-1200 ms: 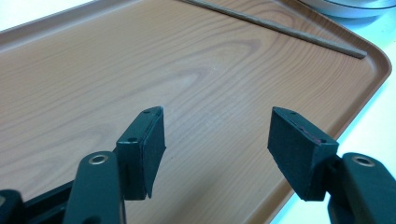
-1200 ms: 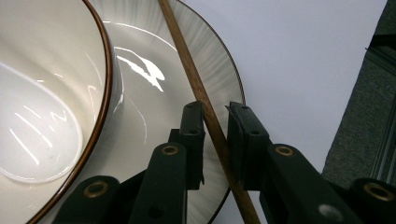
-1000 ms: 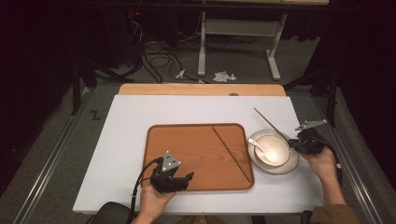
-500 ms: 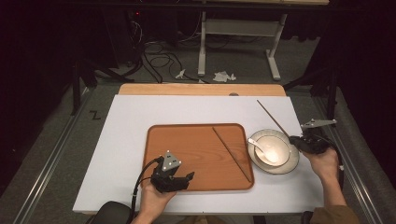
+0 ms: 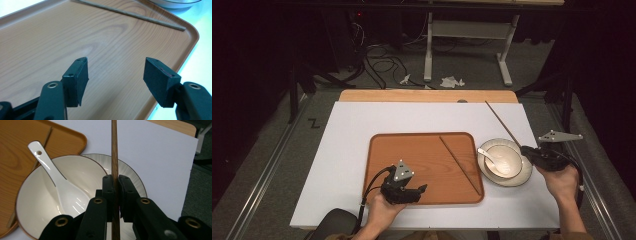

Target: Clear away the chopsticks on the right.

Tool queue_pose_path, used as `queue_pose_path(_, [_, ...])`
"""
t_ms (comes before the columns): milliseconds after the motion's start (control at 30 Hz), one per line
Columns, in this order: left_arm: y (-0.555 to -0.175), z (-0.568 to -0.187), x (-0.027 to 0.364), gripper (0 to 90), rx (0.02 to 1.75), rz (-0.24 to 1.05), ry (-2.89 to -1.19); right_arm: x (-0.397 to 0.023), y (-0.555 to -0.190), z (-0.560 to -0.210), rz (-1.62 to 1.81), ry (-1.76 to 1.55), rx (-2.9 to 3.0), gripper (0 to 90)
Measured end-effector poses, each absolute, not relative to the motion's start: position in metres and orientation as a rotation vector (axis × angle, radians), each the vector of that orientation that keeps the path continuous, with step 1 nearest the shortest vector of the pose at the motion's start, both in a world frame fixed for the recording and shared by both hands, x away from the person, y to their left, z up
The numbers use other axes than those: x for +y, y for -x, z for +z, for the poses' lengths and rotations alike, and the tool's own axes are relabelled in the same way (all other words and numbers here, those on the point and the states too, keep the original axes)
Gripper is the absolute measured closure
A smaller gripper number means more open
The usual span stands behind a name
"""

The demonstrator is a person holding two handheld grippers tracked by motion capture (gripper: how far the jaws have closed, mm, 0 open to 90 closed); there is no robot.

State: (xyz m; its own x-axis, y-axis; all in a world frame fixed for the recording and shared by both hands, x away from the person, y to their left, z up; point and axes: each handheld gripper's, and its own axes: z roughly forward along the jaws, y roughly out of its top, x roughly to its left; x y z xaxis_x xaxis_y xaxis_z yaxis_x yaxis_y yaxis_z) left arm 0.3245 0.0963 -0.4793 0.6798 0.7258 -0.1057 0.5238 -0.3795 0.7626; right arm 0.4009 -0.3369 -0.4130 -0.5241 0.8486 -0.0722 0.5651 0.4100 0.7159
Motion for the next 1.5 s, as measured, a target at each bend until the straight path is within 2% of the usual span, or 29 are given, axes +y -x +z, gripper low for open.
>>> queue_pose_path(233, [-0.329, -0.479, 0.088, 36.7, 0.920, 0.297, -2.086, -0.324, -0.385, -0.403, 0.937, -1.192, 2.261, 85.1])
queue_pose_path(633, [-0.334, -0.477, 0.079, 36.8, 0.866, 0.284, -2.096, -0.263, -0.352, -0.396, 0.924, -1.014, 2.382, 85.1])
queue_pose_path(1000, [-0.334, -0.474, 0.081, 36.9, 0.858, 0.294, -2.083, -0.193, -0.349, -0.439, 0.793, -1.002, 2.520, 85.1])
queue_pose_path(1233, [-0.334, -0.474, 0.081, 36.9, 0.859, 0.291, -2.083, -0.187, -0.362, -0.464, 0.713, -1.103, 2.561, 85.0])
queue_pose_path(1500, [-0.334, -0.474, 0.080, 36.8, 0.859, 0.296, -2.080, -0.182, -0.363, -0.474, 0.660, -1.111, 2.569, 84.8])
